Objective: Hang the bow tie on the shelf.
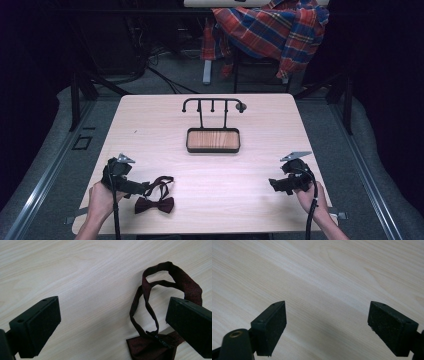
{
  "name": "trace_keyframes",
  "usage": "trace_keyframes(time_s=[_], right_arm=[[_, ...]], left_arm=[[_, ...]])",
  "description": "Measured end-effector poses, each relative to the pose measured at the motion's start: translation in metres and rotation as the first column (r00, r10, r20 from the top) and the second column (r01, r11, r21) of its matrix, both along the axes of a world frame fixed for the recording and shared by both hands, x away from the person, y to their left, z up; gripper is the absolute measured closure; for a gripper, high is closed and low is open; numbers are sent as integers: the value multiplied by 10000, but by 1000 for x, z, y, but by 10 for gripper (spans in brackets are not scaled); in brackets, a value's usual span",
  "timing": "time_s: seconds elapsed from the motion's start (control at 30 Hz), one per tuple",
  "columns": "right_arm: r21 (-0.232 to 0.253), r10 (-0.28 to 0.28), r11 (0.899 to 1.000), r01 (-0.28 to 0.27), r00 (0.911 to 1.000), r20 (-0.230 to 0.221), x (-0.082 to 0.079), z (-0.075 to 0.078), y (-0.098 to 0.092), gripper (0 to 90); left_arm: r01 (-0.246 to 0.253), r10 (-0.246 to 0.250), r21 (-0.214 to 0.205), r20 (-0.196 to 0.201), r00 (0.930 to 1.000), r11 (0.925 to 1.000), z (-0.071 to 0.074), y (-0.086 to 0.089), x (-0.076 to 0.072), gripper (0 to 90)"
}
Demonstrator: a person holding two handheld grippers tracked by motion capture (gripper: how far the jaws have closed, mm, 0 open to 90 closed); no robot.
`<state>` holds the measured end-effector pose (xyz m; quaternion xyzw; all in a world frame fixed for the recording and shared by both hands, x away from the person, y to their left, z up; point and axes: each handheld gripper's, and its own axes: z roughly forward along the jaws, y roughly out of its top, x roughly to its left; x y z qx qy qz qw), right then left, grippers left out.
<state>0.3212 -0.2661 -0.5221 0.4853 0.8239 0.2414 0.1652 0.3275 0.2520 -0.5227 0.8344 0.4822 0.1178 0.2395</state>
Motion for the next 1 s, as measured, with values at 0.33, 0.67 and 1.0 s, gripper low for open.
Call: trace_keyframes(time_s=[0.33,0.67,1.0], right_arm=[[113,333,9994,-336,9992,209,-5,4,7,149],[-182,452,9988,-448,9988,211,-5,5,11,149],[-197,417,9989,-414,9991,119,-5,4,12,150]], left_arm=[[22,-26,156,208,9998,9999,-4,-11,21,1],[1583,-1567,421,-396,9869,9865,-16,-21,20,6],[2141,-2127,316,-422,9762,9763,-15,-32,16,292]])
